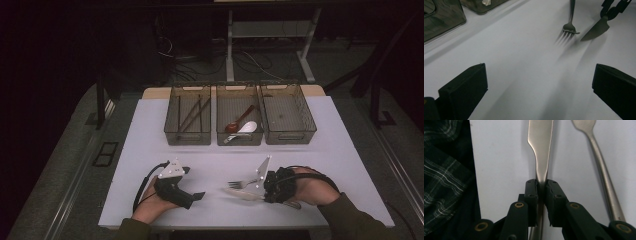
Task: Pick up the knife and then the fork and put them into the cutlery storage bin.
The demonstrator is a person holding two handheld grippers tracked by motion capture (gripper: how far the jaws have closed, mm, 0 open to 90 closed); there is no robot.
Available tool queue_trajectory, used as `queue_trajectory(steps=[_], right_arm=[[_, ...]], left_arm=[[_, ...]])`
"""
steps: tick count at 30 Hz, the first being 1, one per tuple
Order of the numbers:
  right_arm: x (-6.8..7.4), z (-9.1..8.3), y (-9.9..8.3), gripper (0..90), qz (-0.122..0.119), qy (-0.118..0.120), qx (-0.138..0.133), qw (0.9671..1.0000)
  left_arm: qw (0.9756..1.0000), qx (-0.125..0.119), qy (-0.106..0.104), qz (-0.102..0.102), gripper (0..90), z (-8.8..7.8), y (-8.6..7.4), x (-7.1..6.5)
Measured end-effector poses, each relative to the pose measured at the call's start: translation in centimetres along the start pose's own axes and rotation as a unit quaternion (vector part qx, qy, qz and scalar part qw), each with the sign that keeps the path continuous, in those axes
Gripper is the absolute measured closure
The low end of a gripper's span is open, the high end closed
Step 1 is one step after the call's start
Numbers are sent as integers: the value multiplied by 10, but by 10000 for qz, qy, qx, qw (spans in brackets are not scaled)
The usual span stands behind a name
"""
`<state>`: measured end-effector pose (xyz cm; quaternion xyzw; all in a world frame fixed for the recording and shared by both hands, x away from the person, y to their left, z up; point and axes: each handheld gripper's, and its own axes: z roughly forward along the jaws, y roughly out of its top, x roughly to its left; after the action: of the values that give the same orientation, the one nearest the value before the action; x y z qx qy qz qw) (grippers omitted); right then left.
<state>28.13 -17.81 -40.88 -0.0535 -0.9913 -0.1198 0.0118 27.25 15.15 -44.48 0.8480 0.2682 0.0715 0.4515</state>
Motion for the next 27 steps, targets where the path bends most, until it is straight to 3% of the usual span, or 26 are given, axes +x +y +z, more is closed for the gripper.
queue_trajectory(steps=[6,12,16,18,23,27], right_arm=[[-4,-11,-6,795,167,-21,-568,9982],[-11,-19,-16,794,394,-149,-1146,9925],[-16,-22,-25,794,686,-171,-1511,9860],[-19,-24,-30,794,880,-170,-1721,9810],[-25,-28,-41,794,1162,-248,-1991,9727],[-29,-32,-49,798,1392,-391,-2271,9631]], left_arm=[[10000,-36,-4,-29,0,0,0,0],[10000,-57,-22,-29,0,0,0,-1],[10000,-65,-37,-8,0,-1,0,0],[10000,-92,-31,-1,0,-1,0,0],[9998,-170,-28,-24,0,-1,0,1],[9997,-237,10,36,0,-2,0,1]])
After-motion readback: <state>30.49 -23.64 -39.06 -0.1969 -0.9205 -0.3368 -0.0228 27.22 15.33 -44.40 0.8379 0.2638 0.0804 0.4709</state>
